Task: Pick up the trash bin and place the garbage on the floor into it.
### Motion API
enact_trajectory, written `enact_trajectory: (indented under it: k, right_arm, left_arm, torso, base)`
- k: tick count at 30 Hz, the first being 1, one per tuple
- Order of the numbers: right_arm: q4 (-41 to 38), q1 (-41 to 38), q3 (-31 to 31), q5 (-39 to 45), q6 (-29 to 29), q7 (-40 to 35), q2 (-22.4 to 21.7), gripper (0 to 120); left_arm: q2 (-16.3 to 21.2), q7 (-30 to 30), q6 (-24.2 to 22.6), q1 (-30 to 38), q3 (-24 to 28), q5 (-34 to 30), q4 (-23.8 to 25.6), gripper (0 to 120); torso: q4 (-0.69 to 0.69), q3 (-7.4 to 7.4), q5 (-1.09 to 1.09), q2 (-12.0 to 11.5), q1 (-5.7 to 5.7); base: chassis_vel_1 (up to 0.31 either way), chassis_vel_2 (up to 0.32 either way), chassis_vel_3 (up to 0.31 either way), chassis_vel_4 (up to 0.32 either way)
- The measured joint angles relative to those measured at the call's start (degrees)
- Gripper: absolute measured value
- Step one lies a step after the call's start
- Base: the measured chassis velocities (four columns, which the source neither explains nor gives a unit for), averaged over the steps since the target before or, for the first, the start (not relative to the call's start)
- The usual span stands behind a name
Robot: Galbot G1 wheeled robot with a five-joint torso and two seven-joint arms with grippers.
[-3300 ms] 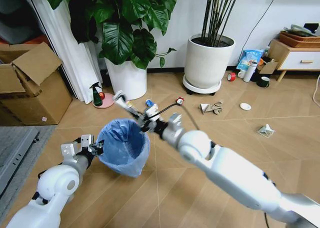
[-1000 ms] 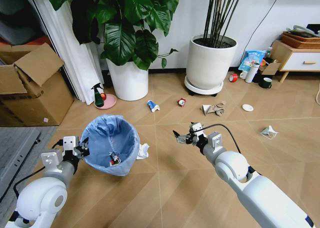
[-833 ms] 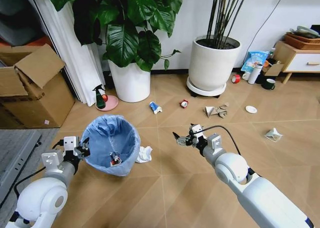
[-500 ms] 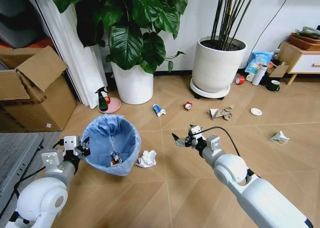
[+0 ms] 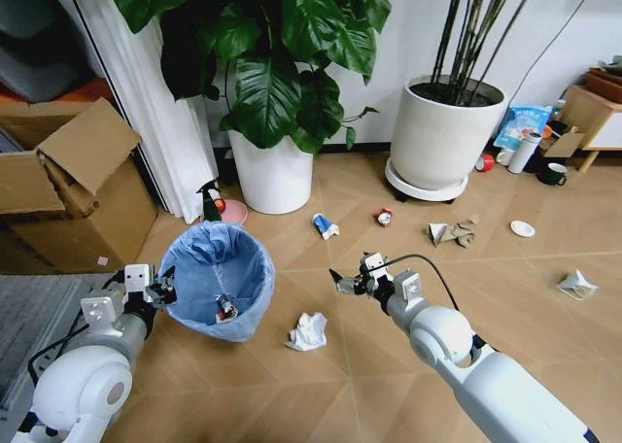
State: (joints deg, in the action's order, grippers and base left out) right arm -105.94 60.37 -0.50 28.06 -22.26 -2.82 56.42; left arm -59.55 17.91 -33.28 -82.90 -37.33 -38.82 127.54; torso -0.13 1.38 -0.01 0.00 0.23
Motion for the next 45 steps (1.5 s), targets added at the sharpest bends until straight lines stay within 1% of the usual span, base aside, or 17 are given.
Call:
enact_trajectory:
  k: [1,2,3,5,7,12,14,17,18,19,20,21,23,24,35,41,45]
  right_arm:
    - [1.2,0.1,1.1,0.1,0.1,0.7,0.0,100]
    - [3.1,0.1,2.8,0.4,0.4,1.9,0.4,100]
    - [4.5,0.0,3.7,0.6,0.5,2.5,0.8,100]
    - [6.3,-0.4,5.0,1.0,0.7,3.2,1.4,100]
    - [10.4,-1.4,7.5,1.8,1.0,4.8,3.1,100]
    - [17.7,-4.3,11.7,1.7,1.4,8.3,6.2,100]
    - [21.8,-6.3,14.0,1.3,2.1,8.8,8.7,100]
    - [23.3,-7.1,14.7,0.9,2.3,8.8,9.9,100]
    - [26.0,-8.6,15.9,0.4,2.6,8.8,12.4,100]
    - [27.7,-9.3,16.4,0.0,3.0,8.4,13.5,100]
    - [27.7,-9.3,16.4,0.0,3.0,8.4,13.5,100]
    - [30.5,-10.2,16.9,-0.7,3.6,8.0,15.1,100]
    - [33.4,-11.1,17.1,-1.5,3.8,7.5,16.6,100]
    - [34.2,-11.5,17.2,-1.7,3.8,7.4,16.9,100]
    - [38.9,-12.6,17.2,-1.7,3.1,6.6,18.4,100]
    - [43.2,-13.9,16.3,-1.9,3.2,7.0,19.9,100]
    - [44.5,-14.2,16.1,-2.0,3.4,7.5,20.5,87]
  left_arm:
    - [-0.1,0.0,0.0,-0.1,0.0,0.0,0.1,0]
    - [-0.1,0.0,0.0,-0.1,0.0,0.0,0.2,0]
    - [-0.1,0.0,0.1,-0.1,0.0,0.0,0.3,0]
    - [-0.2,0.0,0.1,-0.2,0.0,0.0,0.4,0]
    - [-0.2,0.2,0.1,-0.3,0.0,-0.1,0.7,0]
    - [0.0,0.4,0.1,-0.4,-0.4,-0.3,1.2,0]
    - [0.1,0.4,0.1,-0.5,-0.9,-0.4,1.3,0]
    - [0.1,0.4,0.1,-0.5,-1.1,-0.5,1.4,0]
    - [0.1,0.4,0.1,-0.6,-1.4,-0.6,1.5,0]
    - [0.1,0.4,0.1,-0.7,-1.6,-0.7,1.6,0]
    - [0.1,0.4,0.1,-0.7,-1.6,-0.7,1.6,0]
    - [0.2,0.4,0.1,-0.7,-1.9,-1.0,1.8,0]
    - [0.5,0.4,0.0,-0.7,-2.3,-1.5,2.1,0]
    - [0.6,0.4,0.0,-0.7,-2.4,-1.6,2.2,0]
    - [1.1,0.4,-0.1,-0.4,-2.4,-2.2,2.2,0]
    - [1.4,0.4,-0.1,0.0,-2.2,-2.5,1.9,0]
    - [1.6,0.4,-0.1,0.3,-2.1,-2.7,1.8,0]
  torso:
    - [-0.04,0.00,-0.06,0.0,0.00]
    - [-0.06,0.00,-0.05,0.0,0.00]
    - [-0.04,-0.01,-0.01,0.0,0.00]
    - [-0.02,-0.01,-0.01,0.0,-0.01]
    - [0.01,-0.01,-0.03,0.0,-0.02]
    - [0.01,-0.01,-0.05,0.0,-0.01]
    - [0.00,-0.01,-0.04,0.0,-0.01]
    - [0.00,-0.01,-0.05,0.0,-0.01]
    - [0.02,-0.01,-0.01,0.0,-0.01]
    - [0.01,-0.02,-0.02,0.0,-0.02]
    - [0.01,-0.02,-0.02,0.0,-0.02]
    - [0.02,-0.01,-0.07,0.0,-0.01]
    - [0.01,-0.01,-0.01,0.0,-0.01]
    - [0.01,-0.01,-0.04,0.0,-0.01]
    - [0.00,-0.01,-0.03,0.0,-0.01]
    - [0.00,-0.01,-0.04,0.0,-0.01]
    - [0.00,-0.01,-0.03,0.0,-0.01]
  base:
    - [-0.060,0.019,-0.030,-0.018]
    - [0.000,0.000,0.000,0.000]
    - [0.000,0.000,0.000,0.000]
    - [0.000,0.000,0.000,0.000]
    - [0.008,-0.015,0.009,0.027]
    - [0.004,-0.005,-0.002,0.022]
    - [0.000,0.000,0.000,0.000]
    - [0.000,0.000,0.000,0.000]
    - [0.000,0.000,0.000,0.000]
    - [0.000,0.000,0.000,0.000]
    - [0.000,0.000,0.000,0.000]
    - [0.000,0.000,0.000,0.000]
    - [0.000,0.000,0.000,0.000]
    - [0.000,0.000,0.000,0.000]
    - [0.000,0.000,0.000,0.000]
    - [0.000,0.000,0.000,0.000]
    - [0.000,0.000,0.000,0.000]
